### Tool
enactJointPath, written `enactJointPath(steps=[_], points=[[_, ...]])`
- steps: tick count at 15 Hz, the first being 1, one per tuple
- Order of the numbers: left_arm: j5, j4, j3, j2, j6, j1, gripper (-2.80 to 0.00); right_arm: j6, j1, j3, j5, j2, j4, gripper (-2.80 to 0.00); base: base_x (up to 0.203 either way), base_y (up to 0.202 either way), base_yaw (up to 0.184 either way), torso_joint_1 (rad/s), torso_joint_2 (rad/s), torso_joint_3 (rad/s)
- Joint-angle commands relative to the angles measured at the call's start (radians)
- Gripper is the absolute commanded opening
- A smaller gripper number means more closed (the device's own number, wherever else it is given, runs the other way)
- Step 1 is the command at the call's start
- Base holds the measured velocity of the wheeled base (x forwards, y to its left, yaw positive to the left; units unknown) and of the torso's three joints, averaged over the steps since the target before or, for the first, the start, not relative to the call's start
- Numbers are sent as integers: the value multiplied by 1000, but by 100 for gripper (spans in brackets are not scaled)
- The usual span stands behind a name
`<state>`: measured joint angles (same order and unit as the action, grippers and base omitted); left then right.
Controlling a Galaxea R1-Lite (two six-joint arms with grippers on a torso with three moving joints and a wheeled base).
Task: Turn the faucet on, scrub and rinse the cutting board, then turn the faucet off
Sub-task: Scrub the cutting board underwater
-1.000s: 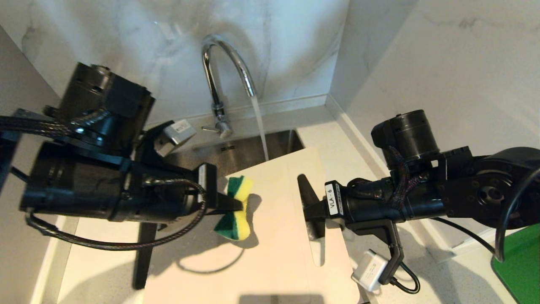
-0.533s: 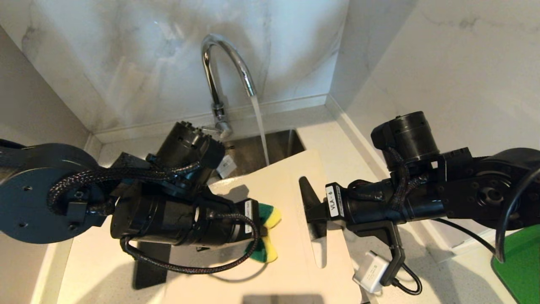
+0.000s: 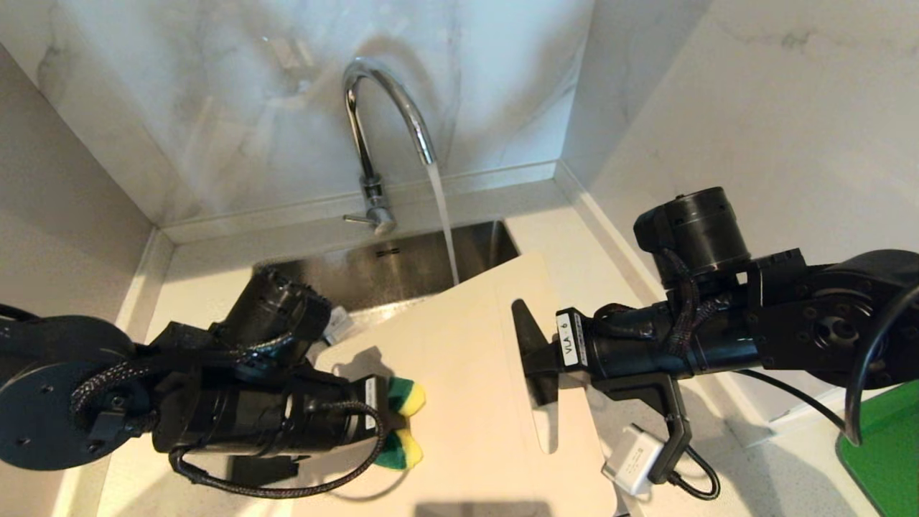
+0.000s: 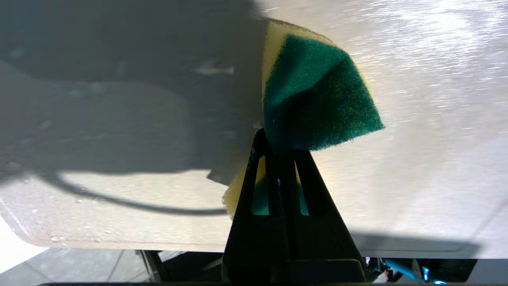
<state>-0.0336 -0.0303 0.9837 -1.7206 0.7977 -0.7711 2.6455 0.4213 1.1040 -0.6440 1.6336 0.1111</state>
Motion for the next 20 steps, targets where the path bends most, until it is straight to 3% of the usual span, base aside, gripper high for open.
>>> enactJointPath(steps=[1,4,7,13,17,20], points=[[-35,127,-141,8,6,76,-280,16,1,2,-6,-5,-2,-280,0,0,0,0,0,0],[-108,209,-232,5,-9,240,-280,8,1,3,-8,-5,-3,-280,0,0,0,0,0,0],[-182,239,-294,11,-64,376,-280,5,1,3,-6,-5,-24,-280,0,0,0,0,0,0],[-269,351,-424,2,-132,543,-280,7,-1,-9,-10,-24,-30,-280,0,0,0,0,0,0],[-378,327,-375,86,-159,693,-280,5,-1,-7,-9,-24,-30,-280,0,0,0,0,0,0],[-407,128,-208,208,-159,700,-280,5,-1,-6,-9,-21,-30,-280,0,0,0,0,0,0]])
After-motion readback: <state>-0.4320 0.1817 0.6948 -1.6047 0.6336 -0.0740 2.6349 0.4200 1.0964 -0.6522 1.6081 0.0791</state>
